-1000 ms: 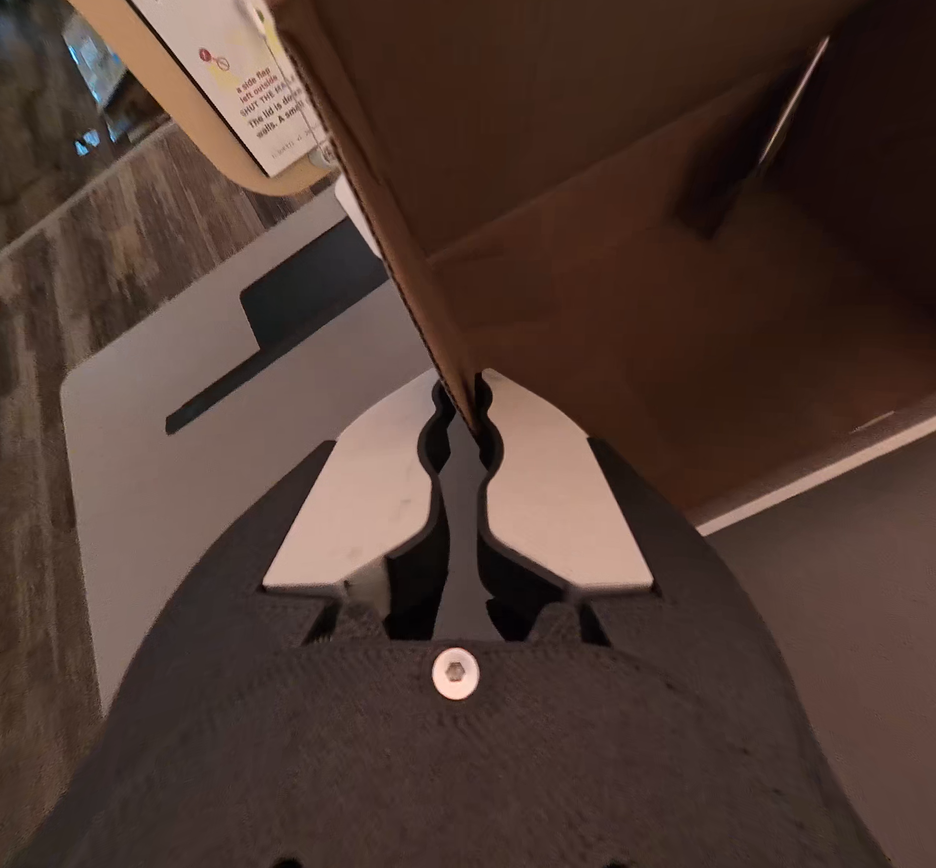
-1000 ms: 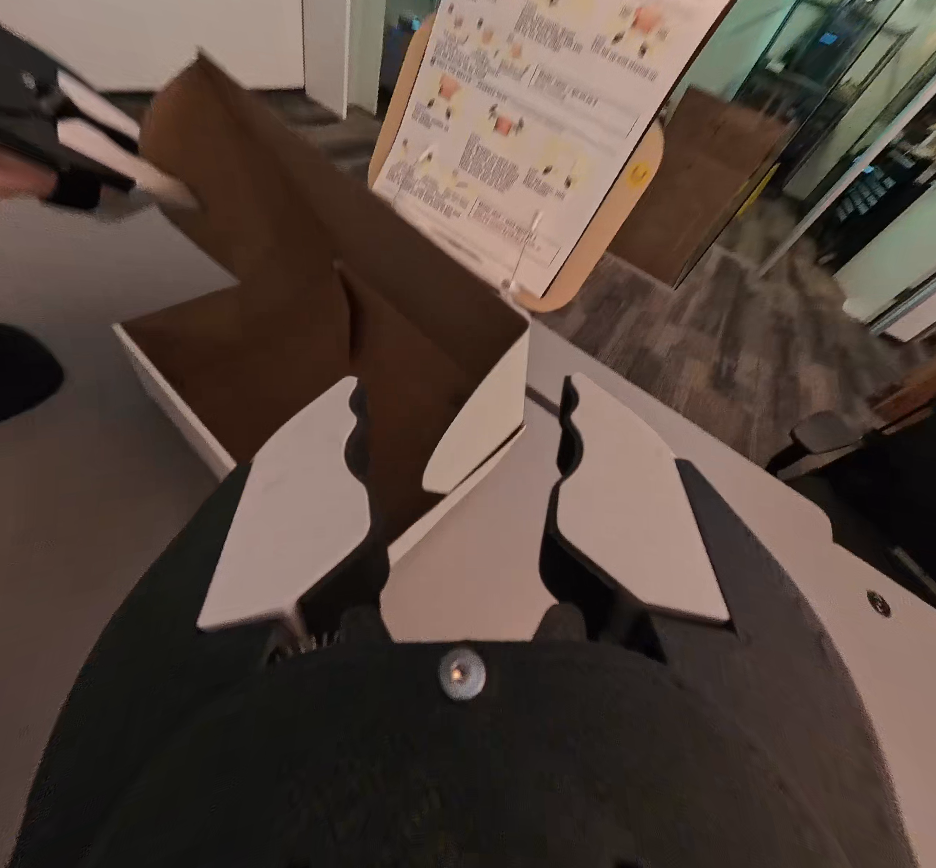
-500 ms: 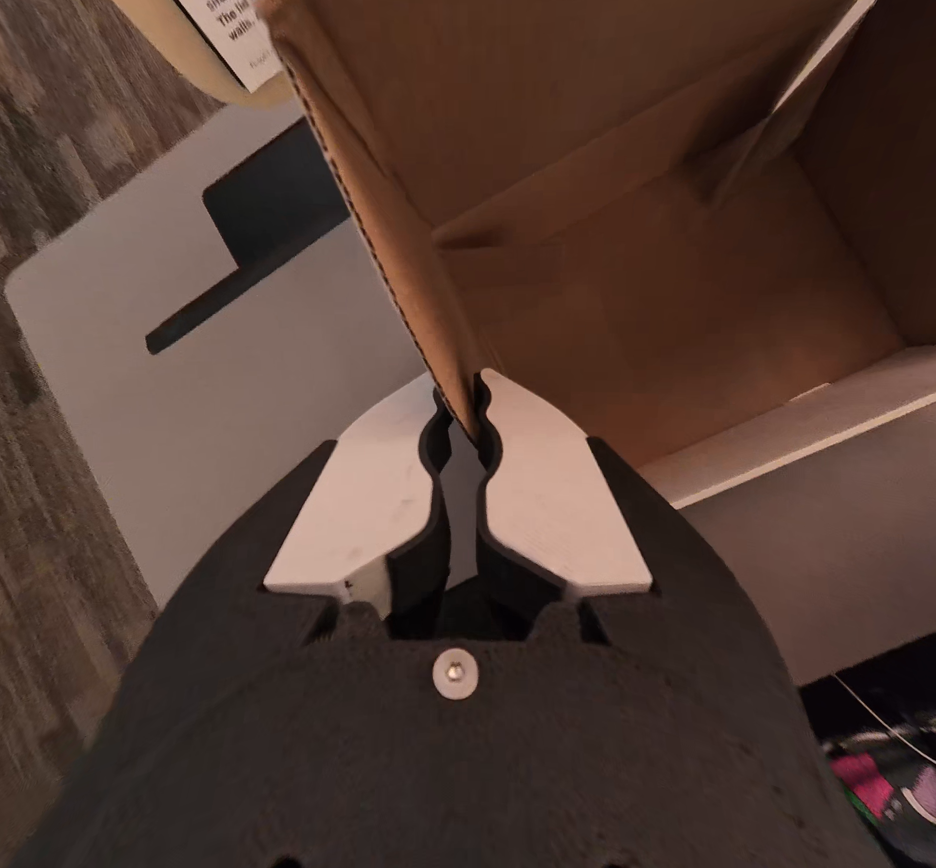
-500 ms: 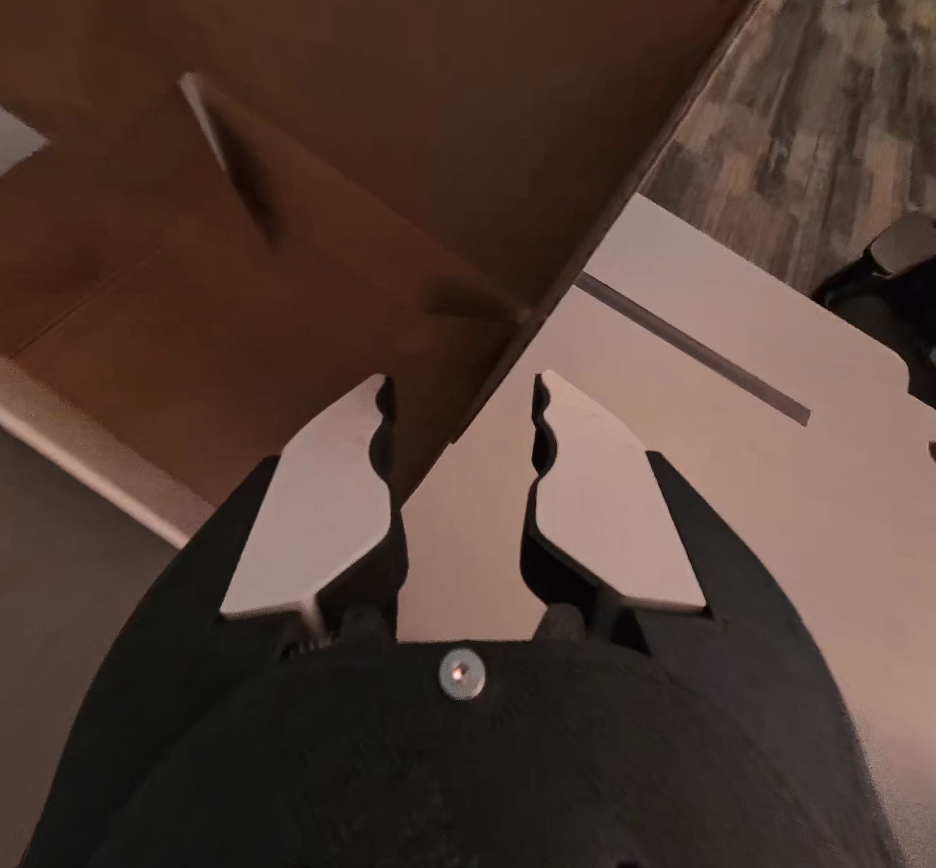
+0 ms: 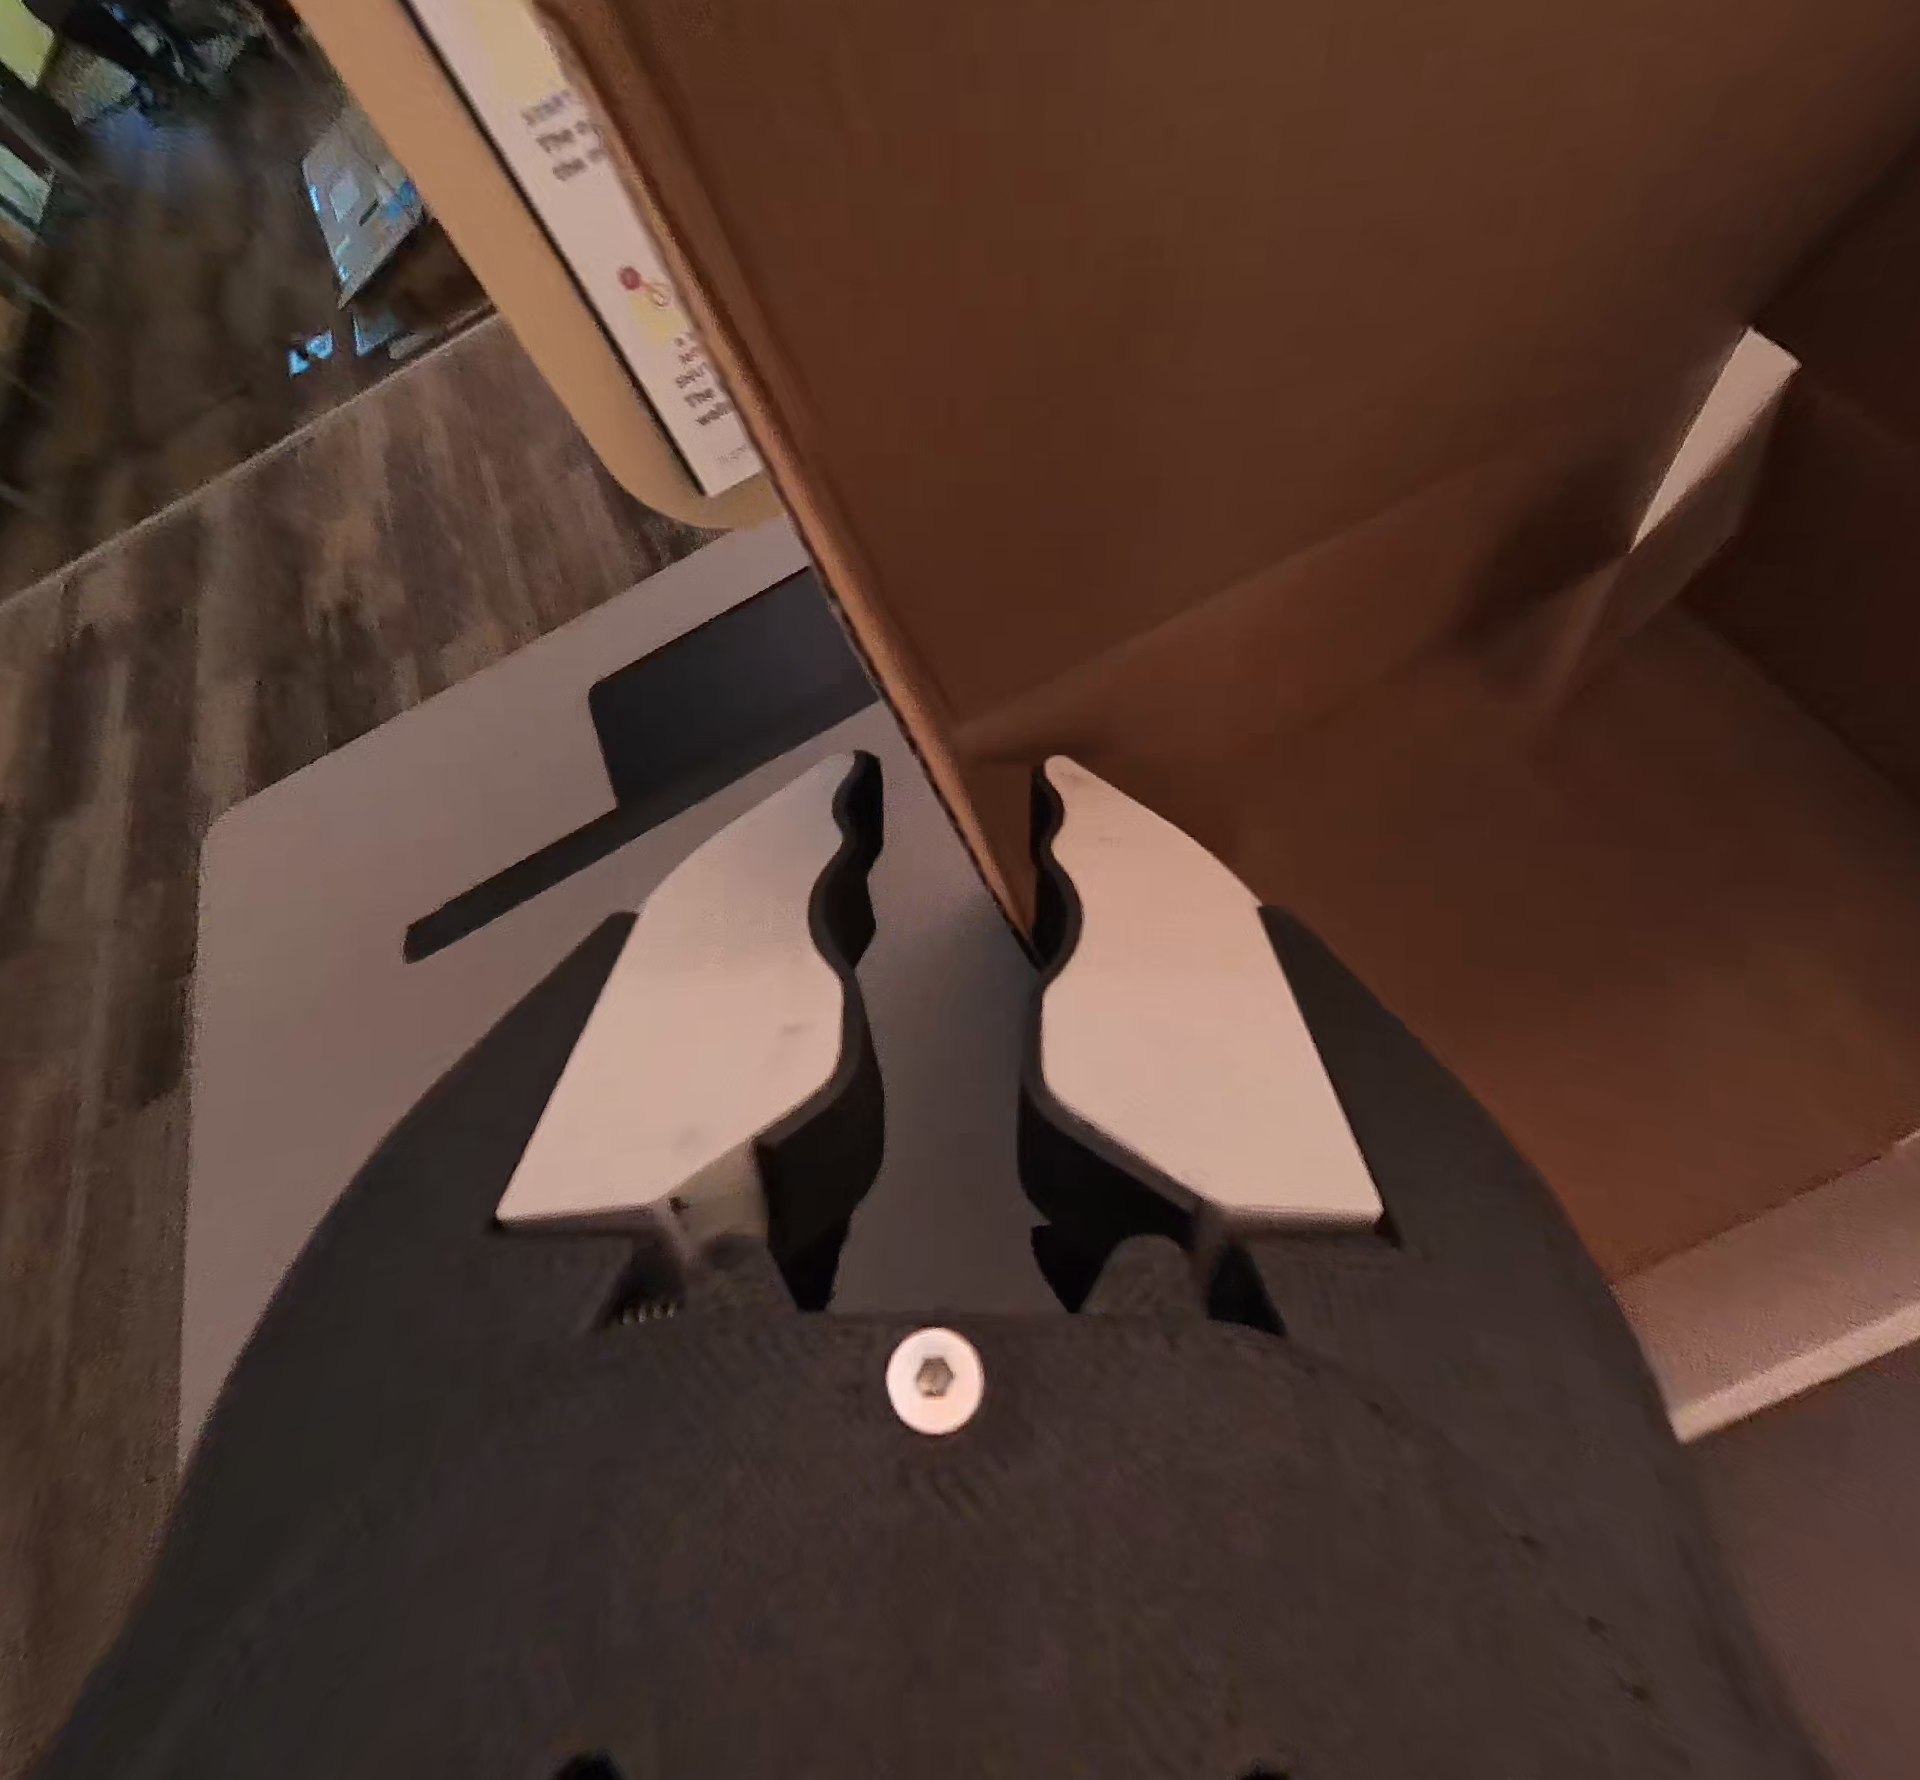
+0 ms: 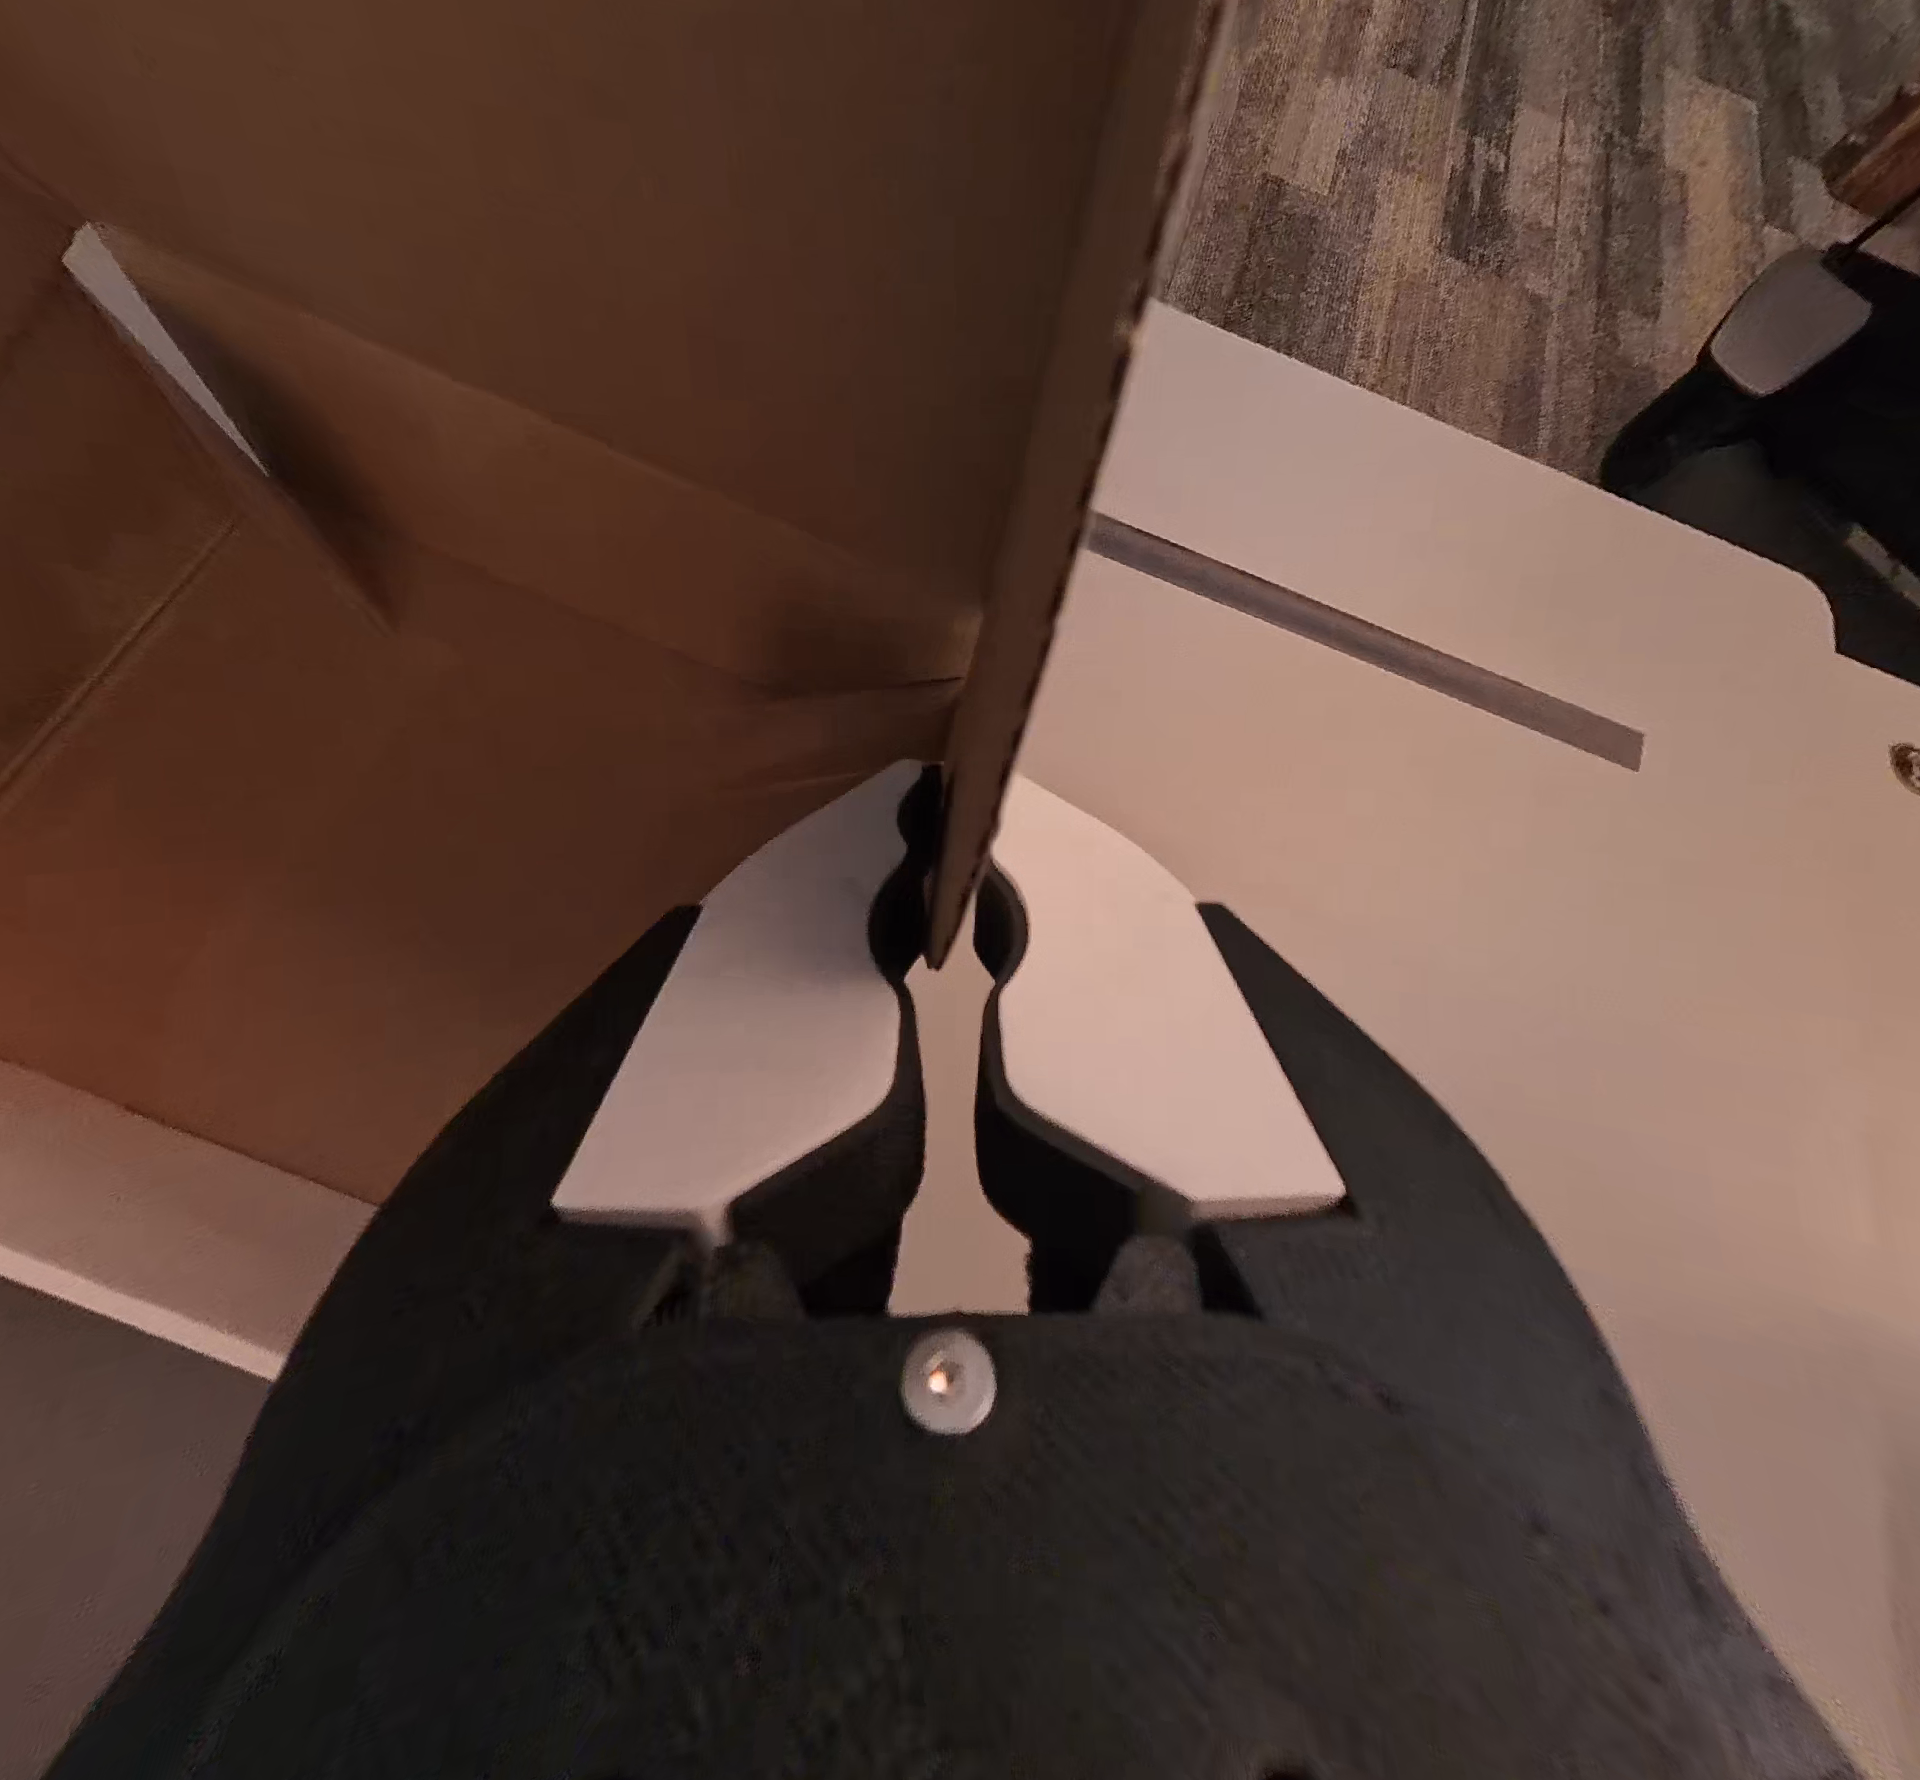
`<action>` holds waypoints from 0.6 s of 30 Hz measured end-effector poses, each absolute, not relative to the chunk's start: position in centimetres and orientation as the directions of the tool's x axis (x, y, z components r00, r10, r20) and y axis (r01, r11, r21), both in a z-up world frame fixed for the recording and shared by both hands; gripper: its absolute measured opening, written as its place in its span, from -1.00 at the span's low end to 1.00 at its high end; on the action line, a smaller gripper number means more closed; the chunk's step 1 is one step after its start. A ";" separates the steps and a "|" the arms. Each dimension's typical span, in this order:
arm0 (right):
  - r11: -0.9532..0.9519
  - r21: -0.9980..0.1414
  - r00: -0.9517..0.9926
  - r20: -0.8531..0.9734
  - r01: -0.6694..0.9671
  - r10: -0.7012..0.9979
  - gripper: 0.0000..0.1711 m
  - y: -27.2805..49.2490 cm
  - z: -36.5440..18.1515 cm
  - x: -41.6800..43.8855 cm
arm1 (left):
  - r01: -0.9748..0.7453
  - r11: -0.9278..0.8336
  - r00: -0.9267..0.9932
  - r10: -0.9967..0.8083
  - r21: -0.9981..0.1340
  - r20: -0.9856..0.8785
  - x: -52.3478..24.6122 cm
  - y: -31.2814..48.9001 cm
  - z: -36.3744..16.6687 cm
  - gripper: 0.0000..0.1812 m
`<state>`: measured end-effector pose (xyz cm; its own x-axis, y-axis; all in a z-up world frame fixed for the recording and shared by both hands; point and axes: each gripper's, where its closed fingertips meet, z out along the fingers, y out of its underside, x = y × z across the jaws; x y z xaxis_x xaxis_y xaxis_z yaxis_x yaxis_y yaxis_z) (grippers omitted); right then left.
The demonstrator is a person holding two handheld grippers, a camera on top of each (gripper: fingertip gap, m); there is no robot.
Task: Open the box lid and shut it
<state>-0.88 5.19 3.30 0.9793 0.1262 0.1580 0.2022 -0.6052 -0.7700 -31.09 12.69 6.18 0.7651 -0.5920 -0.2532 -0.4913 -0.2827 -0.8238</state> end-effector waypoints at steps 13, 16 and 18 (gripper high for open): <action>-0.500 -0.836 0.971 0.149 0.226 0.190 -0.72 6.7 3.8 -0.7 | -0.579 -0.373 0.713 -0.663 -0.725 -0.229 -30.2 15.5 0.1 -0.95; -0.332 -0.897 0.951 0.232 0.291 0.206 -0.50 8.4 4.7 -0.9 | -0.539 -0.414 0.741 -0.647 -0.733 -0.179 -31.4 15.6 0.7 -0.96; -0.238 -0.919 0.939 0.265 0.315 0.220 -0.47 9.1 4.8 -1.5 | -0.513 -0.436 0.765 -0.623 -0.739 -0.163 -32.6 15.9 1.1 -0.97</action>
